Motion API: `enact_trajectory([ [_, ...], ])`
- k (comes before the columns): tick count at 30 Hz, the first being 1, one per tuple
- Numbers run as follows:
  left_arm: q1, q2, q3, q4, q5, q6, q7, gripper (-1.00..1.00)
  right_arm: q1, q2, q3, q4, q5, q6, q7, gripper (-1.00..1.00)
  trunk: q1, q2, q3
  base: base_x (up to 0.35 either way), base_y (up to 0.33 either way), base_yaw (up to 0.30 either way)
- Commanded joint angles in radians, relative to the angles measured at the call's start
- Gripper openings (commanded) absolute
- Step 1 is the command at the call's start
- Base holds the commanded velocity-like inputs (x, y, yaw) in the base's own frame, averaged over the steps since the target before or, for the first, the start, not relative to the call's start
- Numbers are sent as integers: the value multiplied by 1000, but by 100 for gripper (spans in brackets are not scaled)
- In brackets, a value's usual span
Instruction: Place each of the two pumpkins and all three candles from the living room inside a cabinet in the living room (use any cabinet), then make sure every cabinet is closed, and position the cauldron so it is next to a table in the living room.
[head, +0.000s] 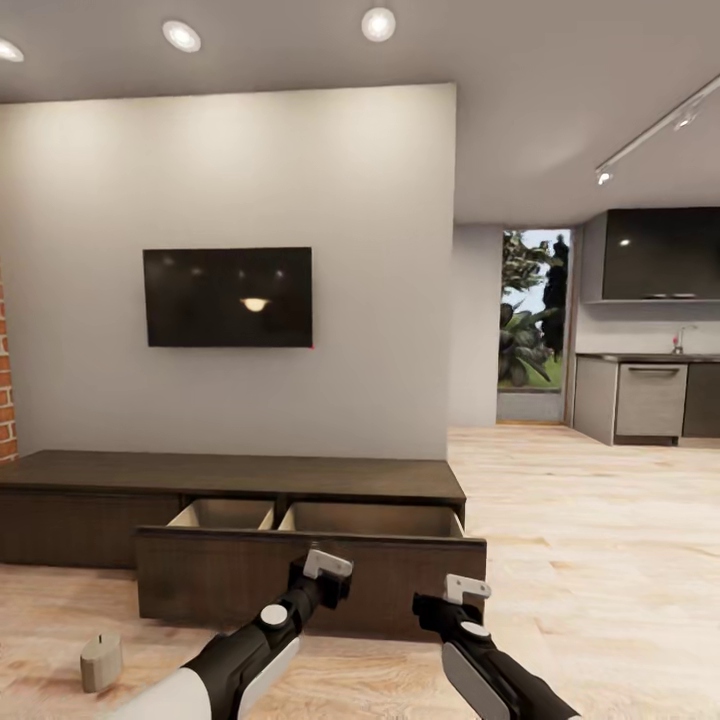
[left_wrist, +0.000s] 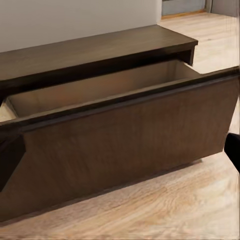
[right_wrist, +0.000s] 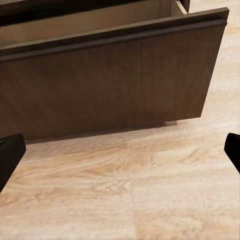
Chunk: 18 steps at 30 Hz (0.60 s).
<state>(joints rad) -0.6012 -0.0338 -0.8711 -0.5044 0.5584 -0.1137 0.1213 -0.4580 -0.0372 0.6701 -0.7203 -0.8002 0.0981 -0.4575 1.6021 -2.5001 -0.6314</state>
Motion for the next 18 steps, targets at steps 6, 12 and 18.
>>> enact_trajectory([
  [6, -2, -1, -7, 35, 8, -7, -24, 100, -2, -3, 17, -52, 12, -5, -7, 100, 2, -2, -25, 0, 0, 0],
  [12, -2, 0, -7, 40, 8, -6, -28, 100, 0, -10, 14, -138, 45, -6, -9, 100, 5, -4, -48, 0, 0, 0],
  [18, -2, 0, -6, 38, 9, -6, -24, 100, 1, -7, 14, -164, 64, -6, -17, 100, 6, -4, -56, 0, 0, 0],
])
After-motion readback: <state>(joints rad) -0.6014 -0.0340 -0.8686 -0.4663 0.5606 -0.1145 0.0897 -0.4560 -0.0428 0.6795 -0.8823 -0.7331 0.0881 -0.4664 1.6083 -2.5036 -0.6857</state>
